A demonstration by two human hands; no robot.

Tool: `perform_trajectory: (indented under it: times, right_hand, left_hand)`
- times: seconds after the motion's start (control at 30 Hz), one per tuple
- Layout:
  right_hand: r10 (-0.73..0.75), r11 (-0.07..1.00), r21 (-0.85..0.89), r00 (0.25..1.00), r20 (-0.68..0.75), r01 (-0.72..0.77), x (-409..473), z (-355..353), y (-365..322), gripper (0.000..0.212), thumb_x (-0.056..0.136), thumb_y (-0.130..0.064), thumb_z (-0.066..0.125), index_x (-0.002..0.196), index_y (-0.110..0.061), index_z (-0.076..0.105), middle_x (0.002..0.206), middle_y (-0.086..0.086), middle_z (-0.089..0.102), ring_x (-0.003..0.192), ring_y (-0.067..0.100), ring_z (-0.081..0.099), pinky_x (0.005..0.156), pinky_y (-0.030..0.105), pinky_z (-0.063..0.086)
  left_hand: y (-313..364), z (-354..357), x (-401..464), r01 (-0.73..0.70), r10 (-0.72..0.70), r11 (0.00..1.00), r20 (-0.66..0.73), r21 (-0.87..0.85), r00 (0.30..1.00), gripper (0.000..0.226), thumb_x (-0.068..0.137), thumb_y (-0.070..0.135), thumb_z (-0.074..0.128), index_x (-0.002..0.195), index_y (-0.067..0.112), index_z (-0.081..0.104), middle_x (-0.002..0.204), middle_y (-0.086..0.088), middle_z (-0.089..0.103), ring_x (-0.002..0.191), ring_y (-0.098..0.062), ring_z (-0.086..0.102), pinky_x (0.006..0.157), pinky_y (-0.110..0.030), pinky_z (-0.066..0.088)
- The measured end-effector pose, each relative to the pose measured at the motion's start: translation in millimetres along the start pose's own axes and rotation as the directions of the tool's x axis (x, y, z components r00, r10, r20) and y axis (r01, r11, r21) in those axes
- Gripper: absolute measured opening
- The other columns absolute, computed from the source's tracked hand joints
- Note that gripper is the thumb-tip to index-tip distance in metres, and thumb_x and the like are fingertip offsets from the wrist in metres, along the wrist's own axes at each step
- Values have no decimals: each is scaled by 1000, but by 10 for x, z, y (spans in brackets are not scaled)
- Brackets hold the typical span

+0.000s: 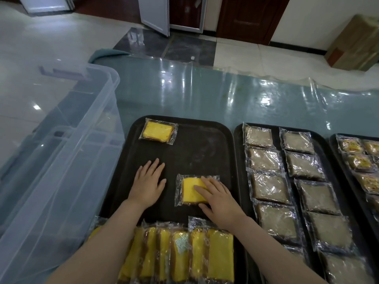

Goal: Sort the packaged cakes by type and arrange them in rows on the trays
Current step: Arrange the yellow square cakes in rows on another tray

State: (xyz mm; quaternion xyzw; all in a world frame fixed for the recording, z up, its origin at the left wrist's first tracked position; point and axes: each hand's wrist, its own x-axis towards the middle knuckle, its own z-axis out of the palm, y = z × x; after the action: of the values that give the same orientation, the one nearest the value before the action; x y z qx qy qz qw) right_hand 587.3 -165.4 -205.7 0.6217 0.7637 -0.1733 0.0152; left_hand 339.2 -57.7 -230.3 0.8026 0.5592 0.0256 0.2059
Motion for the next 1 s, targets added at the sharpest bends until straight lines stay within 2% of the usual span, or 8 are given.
perform_trajectory:
  times: [0.17, 0.27, 0.37, 0.53, 0.63, 1.0]
  right_hand:
    - [69, 996, -50, 998, -3, -69, 224, -6, -6, 54, 107, -41, 28, 158, -33, 13, 167, -1, -4, 153, 24, -7, 121, 38, -4]
    - [94, 993, -78, 996, -6, -94, 383, -1, 56, 55, 106, -42, 19, 158, -31, 9, 167, 1, -6, 153, 26, -8, 124, 43, -2]
    - [119, 990, -69, 992, -32, -121, 573, -35, 147, 57, 104, -48, 19, 158, -32, 10, 167, 1, -5, 153, 25, -7, 125, 47, 7]
    - [147, 988, -41, 986, -73, -150, 909, -108, 324, 66, 101, -61, 26, 158, -34, 6, 167, -1, -7, 153, 23, -8, 124, 43, -1]
    - [155, 985, -66, 983, -99, -162, 1121, -137, 443, 65, 102, -59, 25, 158, -34, 5, 167, 0, -6, 153, 23, -8, 120, 39, -4]
    - [157, 981, -97, 981, -117, -168, 1668, -318, 793, 60, 104, -50, 25, 158, -30, 10, 167, 3, -1, 153, 27, -2, 124, 47, 6]
  left_hand:
    - [-90, 136, -39, -26, 35, 995, -88, 97, 996, 65, 96, 53, 13, 155, 28, 27, 163, 5, 21, 151, -16, 13, 123, -37, 4]
    - [-96, 162, -15, -20, 29, 996, -102, 90, 994, 63, 96, 51, 17, 153, 29, 31, 162, 6, 24, 150, -15, 15, 124, -37, 7]
    - [-103, 177, -6, -15, 23, 997, -108, 74, 994, 62, 96, 50, 19, 153, 30, 32, 162, 7, 24, 150, -14, 15, 123, -37, 7]
    - [-117, 207, 14, -10, 15, 999, -111, 47, 994, 60, 96, 47, 24, 153, 31, 32, 162, 8, 24, 150, -13, 15, 124, -40, 10]
    - [-125, 219, 21, -11, 15, 999, -118, 36, 993, 58, 96, 44, 29, 152, 31, 33, 161, 8, 25, 150, -13, 16, 124, -40, 9]
    - [-130, 226, 35, -6, 14, 998, -120, 66, 993, 61, 94, 48, 20, 153, 34, 28, 163, 10, 18, 151, -11, 10, 123, -35, 2]
